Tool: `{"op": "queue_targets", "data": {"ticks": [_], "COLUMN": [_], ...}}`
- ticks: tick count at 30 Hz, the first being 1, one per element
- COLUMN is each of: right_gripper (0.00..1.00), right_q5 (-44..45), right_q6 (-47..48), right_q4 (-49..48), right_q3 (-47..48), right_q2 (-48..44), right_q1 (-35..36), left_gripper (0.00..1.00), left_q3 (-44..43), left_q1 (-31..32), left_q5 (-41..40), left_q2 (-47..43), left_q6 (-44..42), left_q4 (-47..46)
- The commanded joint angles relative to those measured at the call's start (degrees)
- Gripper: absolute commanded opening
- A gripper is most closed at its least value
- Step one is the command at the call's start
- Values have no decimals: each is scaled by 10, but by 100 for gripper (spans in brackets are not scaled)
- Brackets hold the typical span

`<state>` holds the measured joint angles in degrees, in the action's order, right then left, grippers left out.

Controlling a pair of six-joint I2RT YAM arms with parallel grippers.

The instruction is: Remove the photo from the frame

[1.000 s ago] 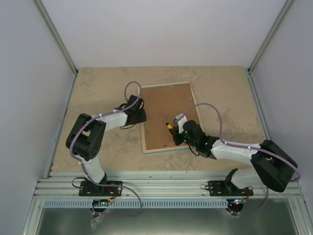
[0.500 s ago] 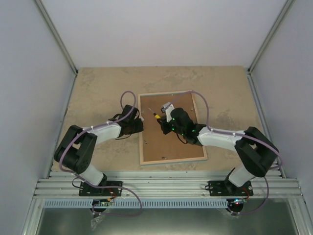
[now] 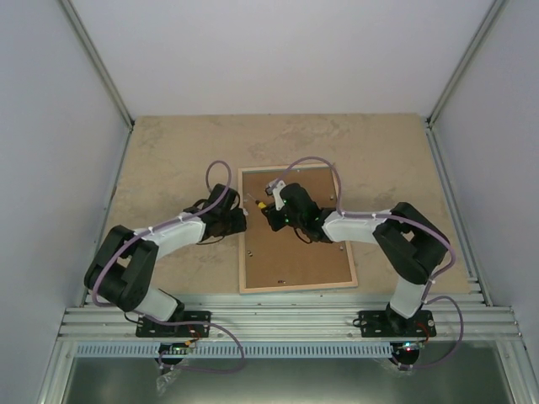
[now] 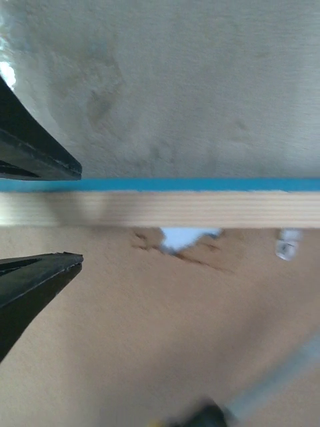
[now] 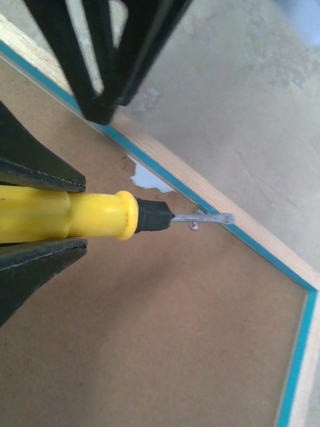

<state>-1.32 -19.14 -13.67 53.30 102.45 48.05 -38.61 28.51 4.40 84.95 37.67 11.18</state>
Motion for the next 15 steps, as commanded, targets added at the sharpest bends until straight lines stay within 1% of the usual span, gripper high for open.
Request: {"op": "queue_targets", "data": {"ticks": [1,9,15], "right_gripper": [0,1,0], "right_q5": [-22,-37,-45], "right_q6": [-3,-16,-20], "right_q4": [-15,-25,-33], "right_q3": [10,6,4], "right_q2": [21,45,47], "right_q1": [-2,-2,-2], "left_gripper": [34,34,34], "left_q3": [-53,-101,-104], "left_q1": [2,0,0], "left_q5": [-27,-51,-77], "left_q2": [12,79,100], "left_q6": [-12,-24,-26], "left_q4": [17,24,33]}}
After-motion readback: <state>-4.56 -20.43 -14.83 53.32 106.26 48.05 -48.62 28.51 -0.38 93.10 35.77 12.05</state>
